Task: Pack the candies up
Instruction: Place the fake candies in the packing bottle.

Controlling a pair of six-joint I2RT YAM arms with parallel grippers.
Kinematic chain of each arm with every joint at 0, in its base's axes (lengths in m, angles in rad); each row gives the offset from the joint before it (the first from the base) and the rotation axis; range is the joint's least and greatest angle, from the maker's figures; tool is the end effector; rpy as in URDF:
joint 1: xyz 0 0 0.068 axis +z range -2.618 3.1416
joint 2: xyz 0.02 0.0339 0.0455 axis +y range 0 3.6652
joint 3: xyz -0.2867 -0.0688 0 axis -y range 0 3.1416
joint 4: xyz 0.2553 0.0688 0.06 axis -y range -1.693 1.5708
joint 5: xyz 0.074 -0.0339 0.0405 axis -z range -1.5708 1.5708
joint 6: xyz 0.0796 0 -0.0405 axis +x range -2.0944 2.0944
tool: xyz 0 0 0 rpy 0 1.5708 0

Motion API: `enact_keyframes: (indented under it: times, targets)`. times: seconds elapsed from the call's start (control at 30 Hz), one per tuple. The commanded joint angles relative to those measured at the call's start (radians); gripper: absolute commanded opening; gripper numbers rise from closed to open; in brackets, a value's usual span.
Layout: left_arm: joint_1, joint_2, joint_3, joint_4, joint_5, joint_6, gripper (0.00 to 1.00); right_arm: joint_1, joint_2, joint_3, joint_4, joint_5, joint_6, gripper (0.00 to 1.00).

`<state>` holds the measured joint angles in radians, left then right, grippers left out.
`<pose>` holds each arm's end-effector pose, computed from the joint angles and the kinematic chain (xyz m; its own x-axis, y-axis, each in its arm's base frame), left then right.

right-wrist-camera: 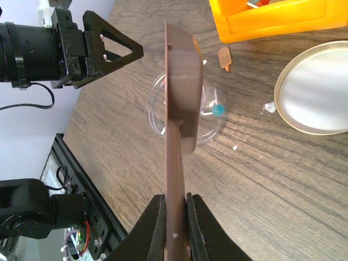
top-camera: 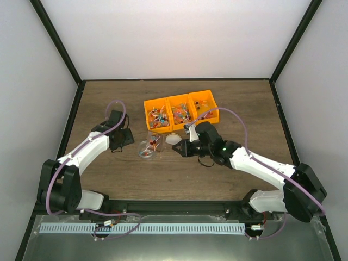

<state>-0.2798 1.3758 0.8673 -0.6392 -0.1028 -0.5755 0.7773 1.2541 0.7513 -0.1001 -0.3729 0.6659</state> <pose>0.2709 -0.0694 0.1832 -0.8627 -0.3154 -0.3954 -0.2805 0.9488 -0.1450 0.1973 0.2348 0.2315 -0.8535 -0.0327 -0.5201 -0.4321 0.6022 0.6713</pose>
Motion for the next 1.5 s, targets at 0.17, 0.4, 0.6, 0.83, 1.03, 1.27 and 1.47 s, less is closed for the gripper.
enact_keyframes:
  times: [0.17,0.4,0.6,0.83,1.03,1.27,1.47]
  targets:
    - [0.005,-0.020,-0.015,0.016,0.010,0.000,0.63,0.077,0.019,0.126,-0.125,0.174,-0.085,0.01]
    - [0.005,-0.018,-0.010,0.017,0.010,-0.002,0.63,0.105,0.018,0.170,-0.173,0.232,-0.130,0.01]
    - [0.005,-0.008,-0.006,0.019,0.010,-0.001,0.64,0.163,0.040,0.211,-0.218,0.303,-0.172,0.01]
    - [0.006,0.002,0.008,0.018,0.010,-0.003,0.64,0.226,0.056,0.257,-0.276,0.410,-0.199,0.01]
    - [0.005,0.009,0.011,0.020,0.011,-0.007,0.64,0.232,0.038,0.267,-0.268,0.441,-0.223,0.01]
    - [0.002,0.036,0.080,0.031,0.040,-0.043,0.64,0.189,-0.019,0.269,-0.234,0.487,-0.084,0.01]
    - [-0.051,0.160,0.267,-0.010,0.016,-0.076,0.61,-0.038,-0.145,0.210,-0.162,0.442,0.221,0.01]
